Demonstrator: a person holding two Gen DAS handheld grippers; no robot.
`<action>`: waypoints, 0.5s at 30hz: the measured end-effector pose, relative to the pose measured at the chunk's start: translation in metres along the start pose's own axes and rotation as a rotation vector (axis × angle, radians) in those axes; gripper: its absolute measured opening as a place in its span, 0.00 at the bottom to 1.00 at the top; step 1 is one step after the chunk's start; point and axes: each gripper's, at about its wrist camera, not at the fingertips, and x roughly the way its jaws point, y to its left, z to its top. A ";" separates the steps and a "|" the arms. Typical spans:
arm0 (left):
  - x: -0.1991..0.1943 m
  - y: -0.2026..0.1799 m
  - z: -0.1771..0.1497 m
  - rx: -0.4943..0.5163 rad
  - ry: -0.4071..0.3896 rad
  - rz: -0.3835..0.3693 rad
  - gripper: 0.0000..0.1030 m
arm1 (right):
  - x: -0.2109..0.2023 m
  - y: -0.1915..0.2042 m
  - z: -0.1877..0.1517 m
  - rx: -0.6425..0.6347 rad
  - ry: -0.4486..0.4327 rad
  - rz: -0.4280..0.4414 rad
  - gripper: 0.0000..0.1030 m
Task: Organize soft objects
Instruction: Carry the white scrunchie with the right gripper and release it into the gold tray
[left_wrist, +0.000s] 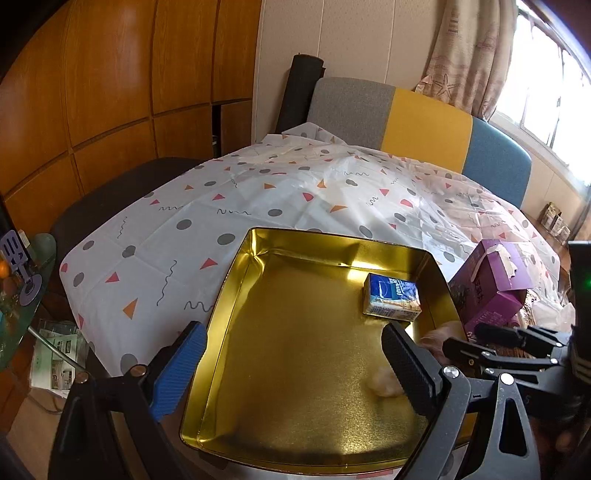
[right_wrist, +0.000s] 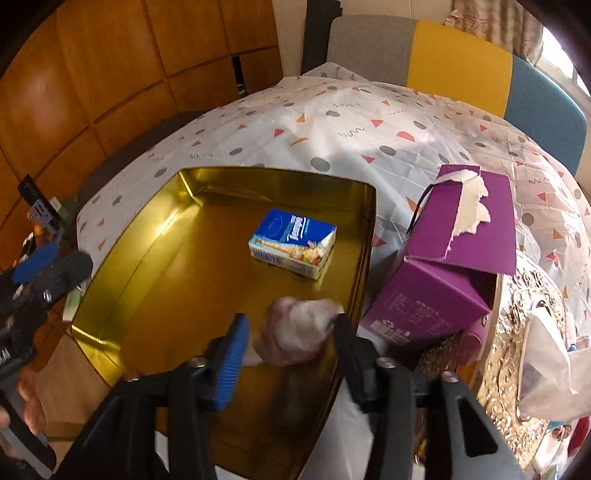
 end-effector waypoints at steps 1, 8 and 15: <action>-0.001 -0.001 0.000 0.004 -0.002 -0.001 0.93 | -0.001 -0.001 0.001 0.005 -0.008 -0.003 0.58; -0.001 -0.008 -0.003 0.020 0.002 -0.009 0.93 | -0.023 -0.005 -0.005 0.015 -0.080 -0.009 0.59; -0.005 -0.017 -0.005 0.050 -0.004 -0.015 0.93 | -0.055 -0.017 -0.019 0.027 -0.178 -0.075 0.60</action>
